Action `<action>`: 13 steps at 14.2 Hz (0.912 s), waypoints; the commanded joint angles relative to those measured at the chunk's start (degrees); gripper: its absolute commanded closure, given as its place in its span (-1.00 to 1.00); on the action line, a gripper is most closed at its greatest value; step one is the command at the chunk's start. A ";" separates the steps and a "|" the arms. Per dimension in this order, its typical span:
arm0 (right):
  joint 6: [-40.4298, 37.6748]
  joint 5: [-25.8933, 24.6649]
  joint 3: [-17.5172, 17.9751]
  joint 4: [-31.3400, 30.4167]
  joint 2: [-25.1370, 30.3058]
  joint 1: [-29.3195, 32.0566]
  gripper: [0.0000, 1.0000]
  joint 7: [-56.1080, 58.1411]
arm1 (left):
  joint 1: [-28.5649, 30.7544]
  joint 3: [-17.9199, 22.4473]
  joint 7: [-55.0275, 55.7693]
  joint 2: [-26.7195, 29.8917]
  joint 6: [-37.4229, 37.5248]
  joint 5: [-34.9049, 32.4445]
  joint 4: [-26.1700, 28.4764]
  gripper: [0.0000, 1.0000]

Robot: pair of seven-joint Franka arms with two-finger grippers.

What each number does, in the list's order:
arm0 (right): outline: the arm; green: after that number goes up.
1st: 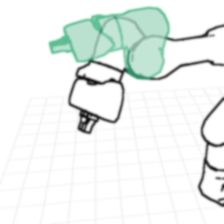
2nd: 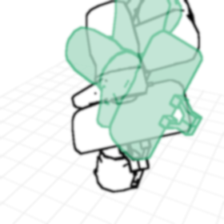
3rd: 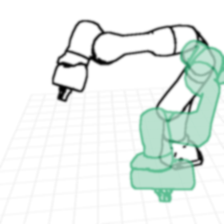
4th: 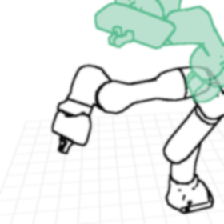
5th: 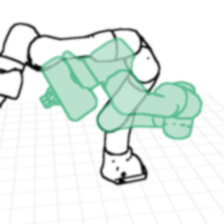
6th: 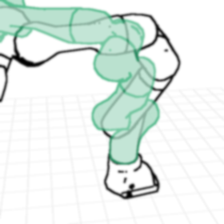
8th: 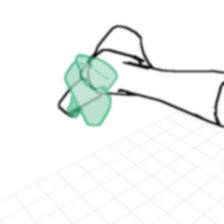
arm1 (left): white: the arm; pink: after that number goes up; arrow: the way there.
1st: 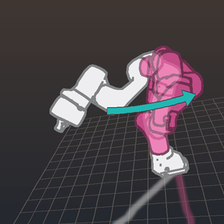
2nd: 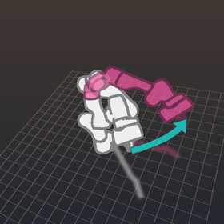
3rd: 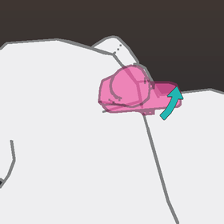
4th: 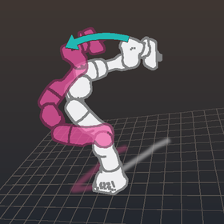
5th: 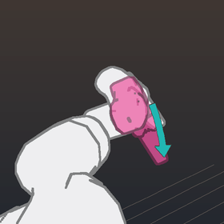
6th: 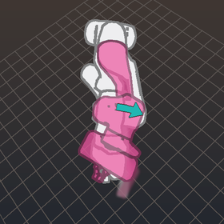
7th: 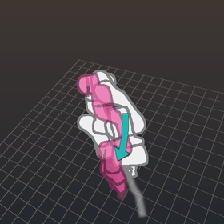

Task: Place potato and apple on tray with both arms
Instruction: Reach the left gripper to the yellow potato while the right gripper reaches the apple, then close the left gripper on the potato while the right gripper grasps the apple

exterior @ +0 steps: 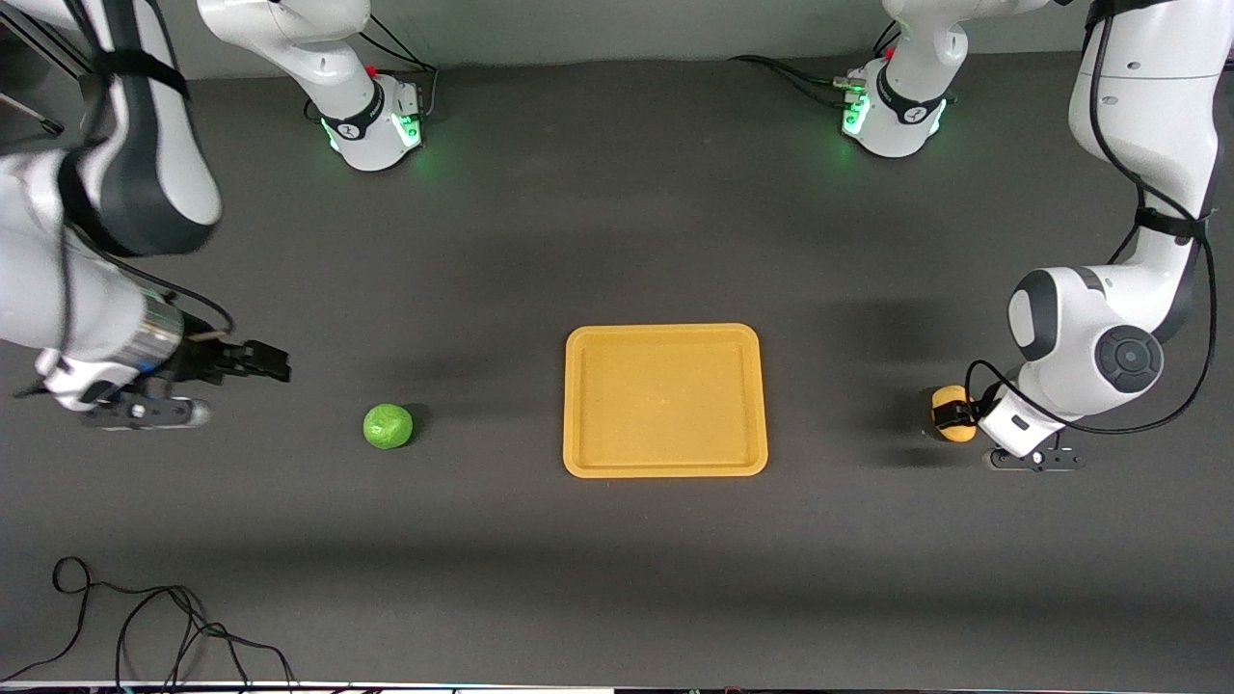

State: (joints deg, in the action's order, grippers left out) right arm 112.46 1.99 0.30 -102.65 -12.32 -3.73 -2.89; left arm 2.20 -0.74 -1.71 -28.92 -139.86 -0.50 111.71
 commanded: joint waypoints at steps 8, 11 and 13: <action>10.67 3.46 -0.22 -1.15 -12.54 -3.39 -1.00 -5.20 | -0.18 -0.05 0.47 0.96 -2.88 -0.21 2.91 0.11; 11.20 3.28 -0.48 -2.02 -14.75 -5.31 -1.00 -5.28 | -0.62 -0.49 2.05 4.46 -0.60 0.14 1.68 0.13; 12.51 3.28 -0.57 -2.11 -15.98 -5.59 -1.00 -6.24 | -2.45 -0.84 4.68 7.72 9.12 0.58 -2.52 0.16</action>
State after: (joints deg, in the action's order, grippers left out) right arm 123.27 4.60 0.36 -104.38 -27.55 -8.26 -7.31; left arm 1.96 -1.53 -0.17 -26.14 -139.35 -0.35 111.66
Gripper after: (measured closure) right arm 0.000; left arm 0.414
